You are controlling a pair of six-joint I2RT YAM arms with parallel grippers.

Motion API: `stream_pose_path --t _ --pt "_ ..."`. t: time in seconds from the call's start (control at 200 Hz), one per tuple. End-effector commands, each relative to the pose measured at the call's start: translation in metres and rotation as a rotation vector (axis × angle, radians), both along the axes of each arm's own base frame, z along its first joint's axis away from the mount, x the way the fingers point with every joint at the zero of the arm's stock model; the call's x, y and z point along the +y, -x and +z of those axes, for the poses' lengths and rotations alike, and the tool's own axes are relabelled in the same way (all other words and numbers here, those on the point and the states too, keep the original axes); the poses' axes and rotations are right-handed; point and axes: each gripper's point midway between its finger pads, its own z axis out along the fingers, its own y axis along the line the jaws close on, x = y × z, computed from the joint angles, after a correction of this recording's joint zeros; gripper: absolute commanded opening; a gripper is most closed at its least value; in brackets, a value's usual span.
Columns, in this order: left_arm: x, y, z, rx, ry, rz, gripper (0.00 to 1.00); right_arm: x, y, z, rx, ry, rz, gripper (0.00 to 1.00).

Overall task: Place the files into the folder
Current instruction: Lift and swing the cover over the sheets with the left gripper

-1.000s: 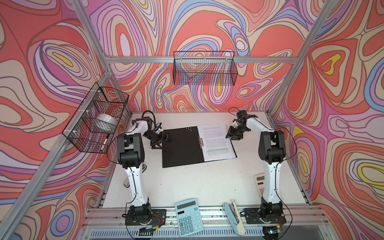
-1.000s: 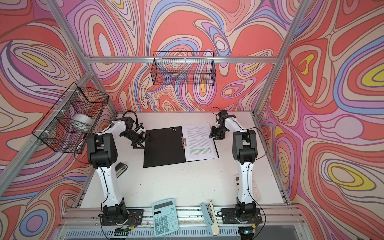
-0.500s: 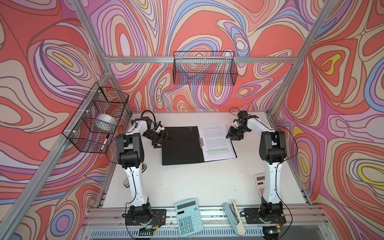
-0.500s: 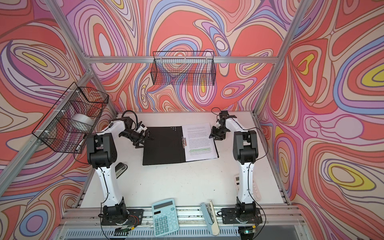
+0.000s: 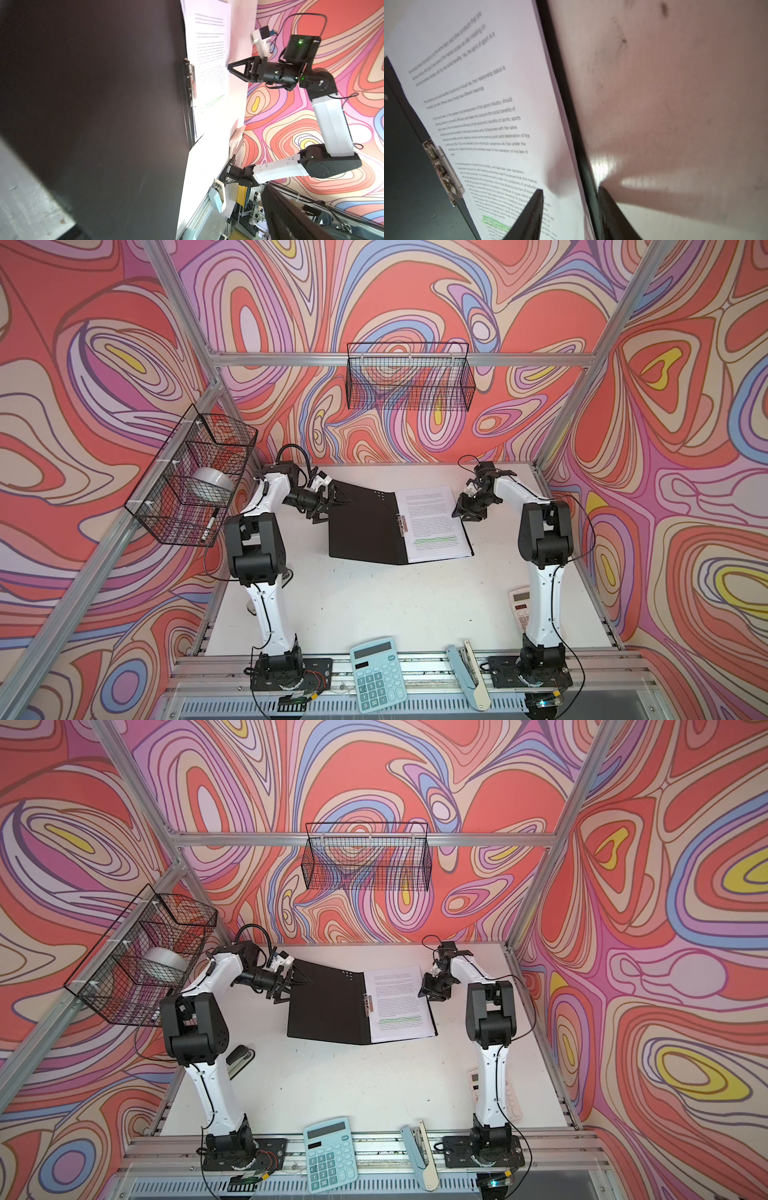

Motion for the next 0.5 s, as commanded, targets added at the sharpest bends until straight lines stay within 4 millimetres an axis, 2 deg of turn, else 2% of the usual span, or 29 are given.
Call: stream_pose_path --t 0.0,0.17,0.376,0.496 --pt "-0.021 0.012 0.029 -0.043 0.039 -0.075 1.0 0.002 0.012 -0.004 0.049 0.007 0.008 0.46" --pt "-0.054 0.013 0.046 -0.091 0.015 -0.154 1.0 0.007 0.019 -0.014 0.078 -0.018 0.015 0.46" --pt "-0.088 0.011 0.073 -0.148 0.019 -0.216 1.0 0.015 0.03 -0.01 0.079 -0.012 0.036 0.46" --pt "-0.101 0.012 0.079 -0.162 0.019 -0.246 1.0 0.028 0.036 -0.007 0.077 -0.029 0.057 0.46"
